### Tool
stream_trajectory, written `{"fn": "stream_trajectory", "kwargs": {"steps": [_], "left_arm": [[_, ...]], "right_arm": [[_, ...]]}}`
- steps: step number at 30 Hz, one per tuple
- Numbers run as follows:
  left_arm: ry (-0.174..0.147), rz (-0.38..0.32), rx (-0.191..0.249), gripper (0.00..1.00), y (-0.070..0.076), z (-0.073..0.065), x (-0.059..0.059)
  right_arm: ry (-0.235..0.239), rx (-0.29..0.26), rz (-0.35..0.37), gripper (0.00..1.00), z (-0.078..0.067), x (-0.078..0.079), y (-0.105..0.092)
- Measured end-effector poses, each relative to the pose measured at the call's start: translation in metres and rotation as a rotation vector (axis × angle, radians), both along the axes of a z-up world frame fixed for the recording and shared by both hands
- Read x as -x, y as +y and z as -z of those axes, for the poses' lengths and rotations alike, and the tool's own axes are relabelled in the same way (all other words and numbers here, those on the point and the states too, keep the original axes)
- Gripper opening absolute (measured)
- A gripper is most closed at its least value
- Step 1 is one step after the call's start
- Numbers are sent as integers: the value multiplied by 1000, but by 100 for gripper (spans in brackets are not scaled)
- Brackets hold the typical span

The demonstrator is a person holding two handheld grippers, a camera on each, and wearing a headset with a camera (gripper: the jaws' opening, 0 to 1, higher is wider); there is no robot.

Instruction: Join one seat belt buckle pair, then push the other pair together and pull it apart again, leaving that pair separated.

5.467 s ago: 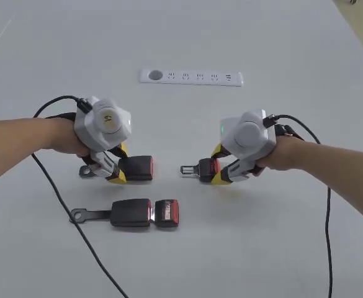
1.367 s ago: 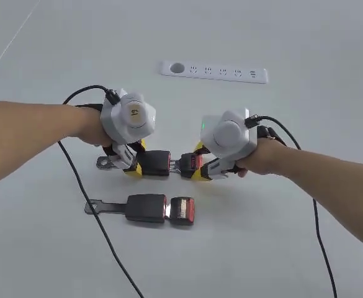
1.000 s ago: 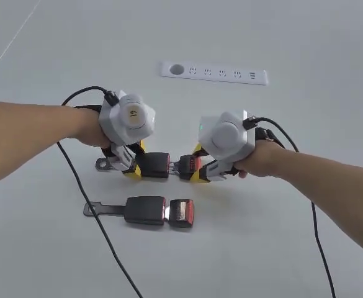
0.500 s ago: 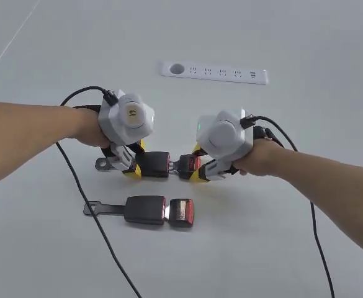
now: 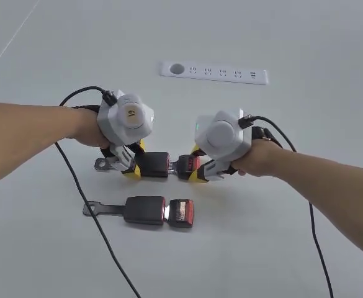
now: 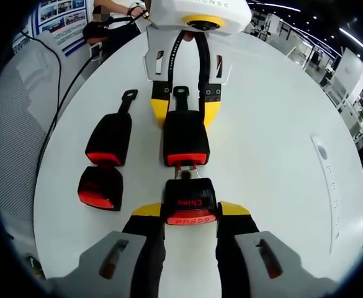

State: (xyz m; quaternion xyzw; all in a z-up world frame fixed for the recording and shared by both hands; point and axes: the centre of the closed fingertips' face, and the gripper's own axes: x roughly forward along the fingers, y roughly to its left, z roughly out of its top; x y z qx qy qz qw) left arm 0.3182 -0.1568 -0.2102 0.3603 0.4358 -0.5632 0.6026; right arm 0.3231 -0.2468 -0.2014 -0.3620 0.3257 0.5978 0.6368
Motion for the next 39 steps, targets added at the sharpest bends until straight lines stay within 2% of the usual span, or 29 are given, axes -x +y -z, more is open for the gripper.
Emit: {"fn": "stream_trajectory", "kwargs": {"steps": [6,8,11,17,24,39], "left_arm": [[-2,3,2,30,0,0,-1],[-4,6,2,30,0,1,-1],[-7,7,1,30,-2,-3,3],[-11,11,0,30,0,0,1],[-17,-8,42,29,-1,-3,1],[-17,3,25,30,-1,1,-1]], "right_arm": [[0,-5,1,29,0,1,3],[1,-15,4,29,0,3,12],[2,-8,0,29,0,0,11],[-1,-5,9,28,-1,2,14],[-3,-2,12,27,-1,2,17],[-14,-10,24,28,0,0,19]]}}
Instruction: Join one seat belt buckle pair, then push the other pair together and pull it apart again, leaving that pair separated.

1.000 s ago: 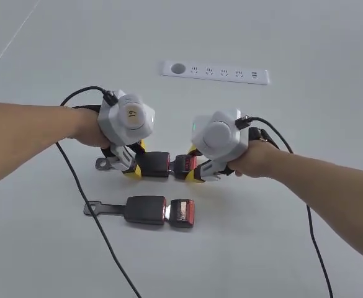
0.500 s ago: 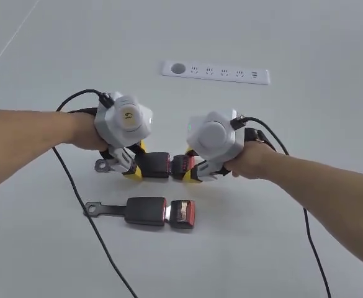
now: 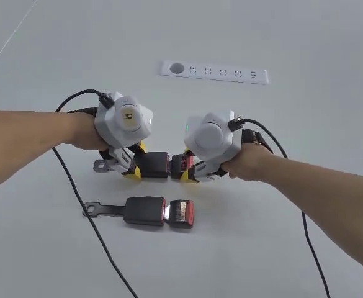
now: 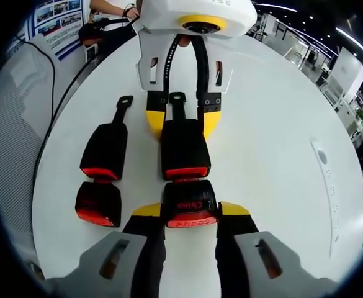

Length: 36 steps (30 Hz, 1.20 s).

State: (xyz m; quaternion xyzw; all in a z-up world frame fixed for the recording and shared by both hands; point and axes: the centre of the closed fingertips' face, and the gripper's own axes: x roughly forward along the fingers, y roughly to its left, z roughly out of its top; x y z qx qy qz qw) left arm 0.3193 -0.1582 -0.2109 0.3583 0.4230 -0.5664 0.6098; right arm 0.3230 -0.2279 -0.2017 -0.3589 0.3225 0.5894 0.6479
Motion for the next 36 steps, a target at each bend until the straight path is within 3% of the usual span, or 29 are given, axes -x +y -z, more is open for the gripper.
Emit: {"fn": "stream_trajectory", "kwargs": {"steps": [11,16,17,36], "left_arm": [[4,-8,-4,30,1,0,1],[6,-9,-6,31,1,-1,2],[5,-8,-7,31,1,0,2],[1,20,-43,31,0,0,4]], "right_arm": [[1,5,-21,29,0,0,-3],[1,46,-23,29,3,-3,-21],[4,26,-22,29,1,-2,-21],[12,55,-11,30,4,5,-42]]}}
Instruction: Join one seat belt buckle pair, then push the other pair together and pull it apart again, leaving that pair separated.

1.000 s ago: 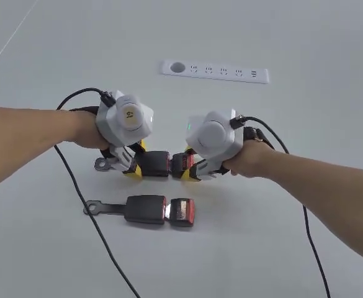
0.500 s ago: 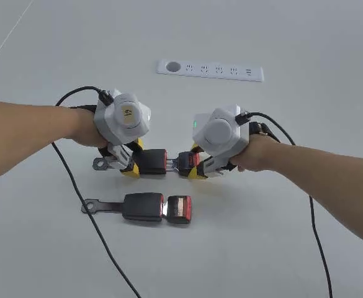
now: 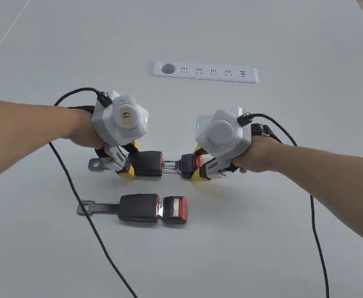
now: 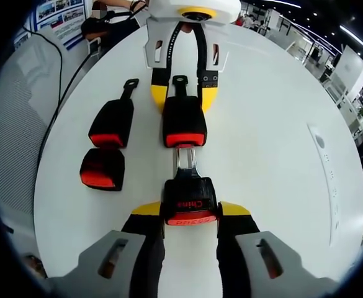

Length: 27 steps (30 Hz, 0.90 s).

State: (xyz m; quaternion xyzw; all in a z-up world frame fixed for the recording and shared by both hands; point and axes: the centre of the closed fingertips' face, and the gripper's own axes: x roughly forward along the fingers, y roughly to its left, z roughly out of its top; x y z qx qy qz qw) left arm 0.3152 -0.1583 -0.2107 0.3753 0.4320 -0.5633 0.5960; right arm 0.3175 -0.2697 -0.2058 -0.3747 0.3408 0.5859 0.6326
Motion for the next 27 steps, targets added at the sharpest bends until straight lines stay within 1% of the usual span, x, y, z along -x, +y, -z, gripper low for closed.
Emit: {"fn": "stream_trajectory", "kwargs": {"steps": [6,8,12,14,18,22,24,27], "left_arm": [[0,4,-8,31,0,-2,2],[0,6,-10,31,0,-1,1],[0,6,-12,31,0,1,1],[-1,7,-14,31,0,1,1],[-2,9,-19,31,0,1,0],[-4,7,-22,32,0,2,0],[-5,7,-23,32,-1,1,0],[-5,8,-22,32,-1,1,0]], "right_arm": [[-2,13,1,30,-3,-1,-9],[-4,20,-1,30,0,-4,-12],[-2,26,2,30,-1,-3,-19],[-4,29,1,30,2,-2,-20],[-6,34,5,30,-3,-2,-26],[-10,35,8,31,2,-6,-33],[-10,37,10,31,-2,-3,-36],[-13,41,7,31,1,-2,-40]]}}
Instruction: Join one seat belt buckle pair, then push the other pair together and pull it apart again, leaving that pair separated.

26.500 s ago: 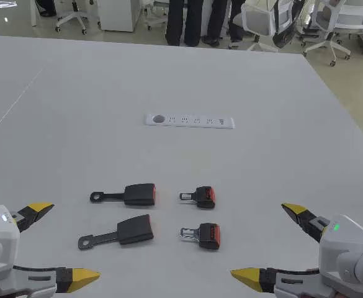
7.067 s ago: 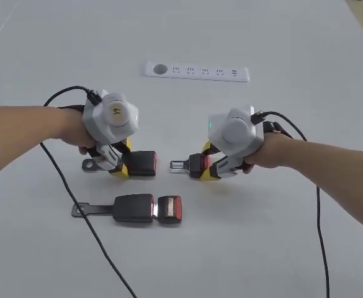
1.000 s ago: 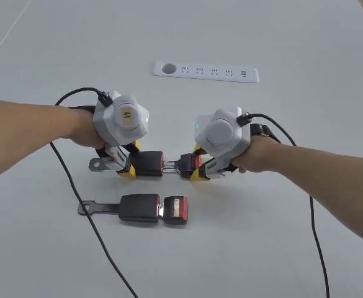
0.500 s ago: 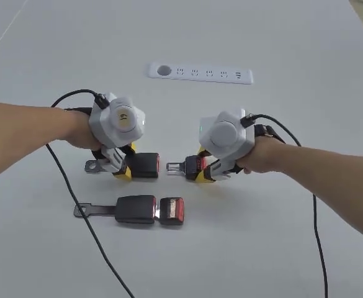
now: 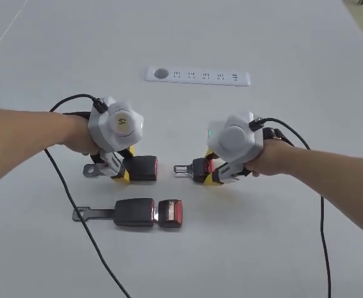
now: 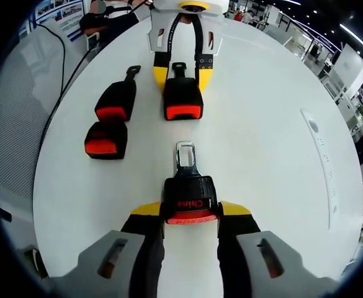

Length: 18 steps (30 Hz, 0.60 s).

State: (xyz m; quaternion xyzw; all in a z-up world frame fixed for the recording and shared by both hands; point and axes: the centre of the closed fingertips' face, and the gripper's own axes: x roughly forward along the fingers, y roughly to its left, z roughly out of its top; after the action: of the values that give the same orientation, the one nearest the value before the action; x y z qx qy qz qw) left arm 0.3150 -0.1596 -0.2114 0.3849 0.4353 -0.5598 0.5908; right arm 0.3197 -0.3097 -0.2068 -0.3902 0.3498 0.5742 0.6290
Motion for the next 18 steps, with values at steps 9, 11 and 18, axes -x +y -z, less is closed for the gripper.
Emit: {"fn": "stream_trajectory", "kwargs": {"steps": [9,11,18], "left_arm": [[0,7,-4,32,0,1,-1],[0,6,-4,32,0,1,-2],[1,8,-13,33,-1,1,-1]], "right_arm": [[-1,6,4,31,-2,0,-11],[-2,6,5,31,2,-3,-13],[-12,16,-16,32,1,-1,-15]]}}
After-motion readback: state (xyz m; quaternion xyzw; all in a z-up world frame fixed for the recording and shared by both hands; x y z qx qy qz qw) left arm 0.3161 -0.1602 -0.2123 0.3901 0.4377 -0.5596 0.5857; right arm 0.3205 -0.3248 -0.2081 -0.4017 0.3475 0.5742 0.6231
